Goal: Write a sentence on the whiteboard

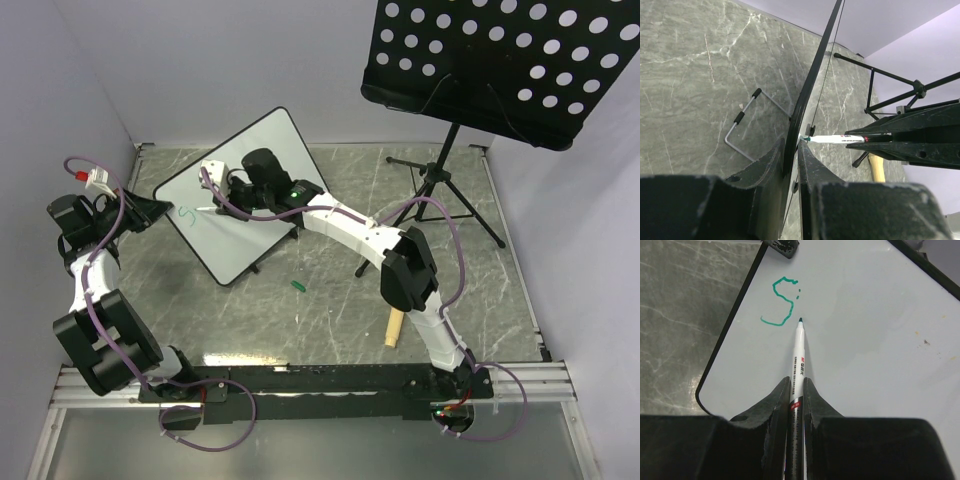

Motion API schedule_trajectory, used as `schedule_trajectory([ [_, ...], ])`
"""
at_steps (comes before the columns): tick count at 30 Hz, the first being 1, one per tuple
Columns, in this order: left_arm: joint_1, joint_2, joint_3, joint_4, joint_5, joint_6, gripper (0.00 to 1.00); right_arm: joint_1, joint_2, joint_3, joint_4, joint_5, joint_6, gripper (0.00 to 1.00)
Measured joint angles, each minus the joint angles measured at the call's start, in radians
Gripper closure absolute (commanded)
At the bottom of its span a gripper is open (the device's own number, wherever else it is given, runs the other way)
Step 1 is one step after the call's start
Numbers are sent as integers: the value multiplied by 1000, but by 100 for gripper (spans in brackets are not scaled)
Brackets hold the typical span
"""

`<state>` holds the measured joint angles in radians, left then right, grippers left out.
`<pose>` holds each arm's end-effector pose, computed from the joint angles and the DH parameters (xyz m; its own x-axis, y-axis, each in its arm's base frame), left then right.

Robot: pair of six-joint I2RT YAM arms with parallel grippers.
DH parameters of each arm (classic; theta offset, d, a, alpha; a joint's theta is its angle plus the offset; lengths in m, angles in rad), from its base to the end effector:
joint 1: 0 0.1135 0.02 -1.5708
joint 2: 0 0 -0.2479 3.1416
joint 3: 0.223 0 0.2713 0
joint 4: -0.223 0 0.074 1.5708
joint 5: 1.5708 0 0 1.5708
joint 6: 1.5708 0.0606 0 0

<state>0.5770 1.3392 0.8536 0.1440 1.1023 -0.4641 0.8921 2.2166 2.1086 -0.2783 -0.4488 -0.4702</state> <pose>0.2982 0.1296 0.2504 -0.4562 -0.5381 -0.7088 0.2841 0.6667 -0.6890 0.3297 0.4507 0.2942 0.2212 -0.3760 -0.8998 -0.9573 0.0925 -0.2739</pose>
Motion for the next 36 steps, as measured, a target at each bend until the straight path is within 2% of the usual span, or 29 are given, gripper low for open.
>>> schedule_trajectory([
  [36,-3,0,0,0,0,8,81,-1,8,15,-7,3,0,100],
])
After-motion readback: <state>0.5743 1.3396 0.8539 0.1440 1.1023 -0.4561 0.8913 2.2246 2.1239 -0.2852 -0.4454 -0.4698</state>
